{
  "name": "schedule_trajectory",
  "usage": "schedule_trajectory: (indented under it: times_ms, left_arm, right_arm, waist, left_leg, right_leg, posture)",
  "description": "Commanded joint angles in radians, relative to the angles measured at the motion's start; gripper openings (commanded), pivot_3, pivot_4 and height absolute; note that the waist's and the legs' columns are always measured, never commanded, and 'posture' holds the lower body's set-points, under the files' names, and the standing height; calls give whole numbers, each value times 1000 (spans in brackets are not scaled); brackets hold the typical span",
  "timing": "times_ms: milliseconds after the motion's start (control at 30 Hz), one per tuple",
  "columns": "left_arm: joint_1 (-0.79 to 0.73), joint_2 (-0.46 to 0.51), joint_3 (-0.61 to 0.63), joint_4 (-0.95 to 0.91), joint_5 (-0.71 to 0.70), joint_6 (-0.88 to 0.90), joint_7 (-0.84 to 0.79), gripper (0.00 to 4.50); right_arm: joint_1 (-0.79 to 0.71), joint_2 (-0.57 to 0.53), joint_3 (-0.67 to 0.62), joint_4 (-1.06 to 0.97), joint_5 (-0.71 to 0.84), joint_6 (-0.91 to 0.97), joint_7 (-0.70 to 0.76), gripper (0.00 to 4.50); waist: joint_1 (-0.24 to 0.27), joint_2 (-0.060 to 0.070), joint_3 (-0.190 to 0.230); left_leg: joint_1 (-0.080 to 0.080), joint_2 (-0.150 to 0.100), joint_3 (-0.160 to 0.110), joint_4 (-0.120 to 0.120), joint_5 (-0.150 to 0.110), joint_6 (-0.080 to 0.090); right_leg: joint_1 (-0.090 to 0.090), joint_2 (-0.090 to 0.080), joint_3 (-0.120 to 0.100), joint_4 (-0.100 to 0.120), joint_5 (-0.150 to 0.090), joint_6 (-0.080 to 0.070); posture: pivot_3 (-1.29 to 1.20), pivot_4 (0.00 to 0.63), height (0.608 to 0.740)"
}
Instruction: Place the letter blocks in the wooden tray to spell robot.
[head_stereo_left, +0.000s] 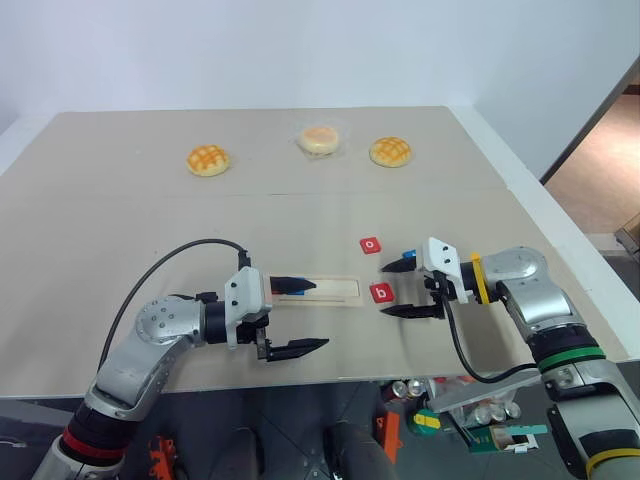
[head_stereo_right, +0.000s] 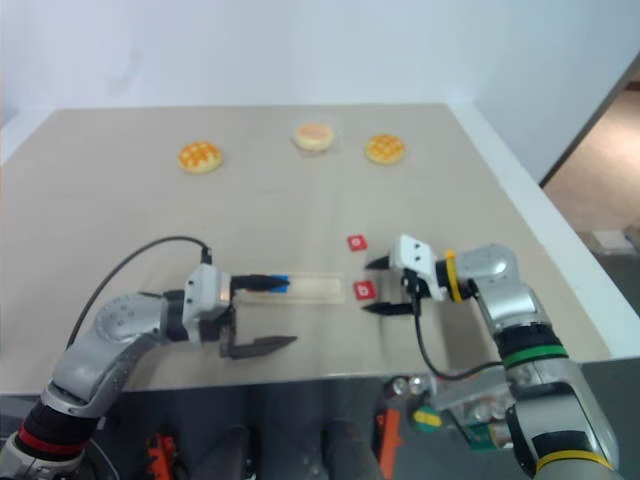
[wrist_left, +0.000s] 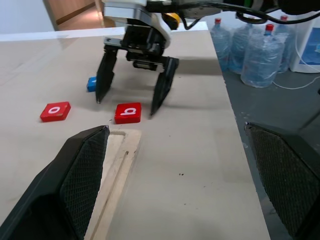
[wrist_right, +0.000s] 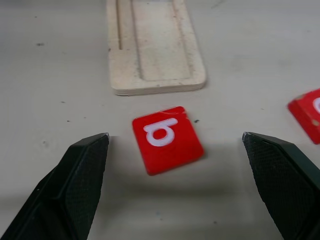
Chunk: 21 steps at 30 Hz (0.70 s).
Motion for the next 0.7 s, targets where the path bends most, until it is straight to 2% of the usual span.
schedule_trajectory:
  times_ms: [33,200,700]
  left_arm:
    - [-3,11,26,-46,-13,1,13,4500]
    - [-7,15,23,-43,-13,1,20,4500]
    - [-15,20,19,-35,-15,4,18,4500]
  right_arm:
    - [-16,33,1,25,-9,-13,1,4202]
    - [-13,61,-7,11,7,42,13,4202]
    - [46,35,-24,-58,31,121,33,4202]
  waist:
    - [0,0,0]
    - [0,0,0]
    - [0,0,0]
  left_leg:
    - [0,0,0,0,0,0]
    - [4,0,0,1,0,0]
    - [5,0,-1,1,0,0]
  right_leg:
    - [0,0,0,0,0,0]
    - [5,0,0,0,-1,-3]
    - [6,0,0,0,-1,-3]
  posture:
    - [0,150,739]
    - [0,150,739]
    - [0,150,739]
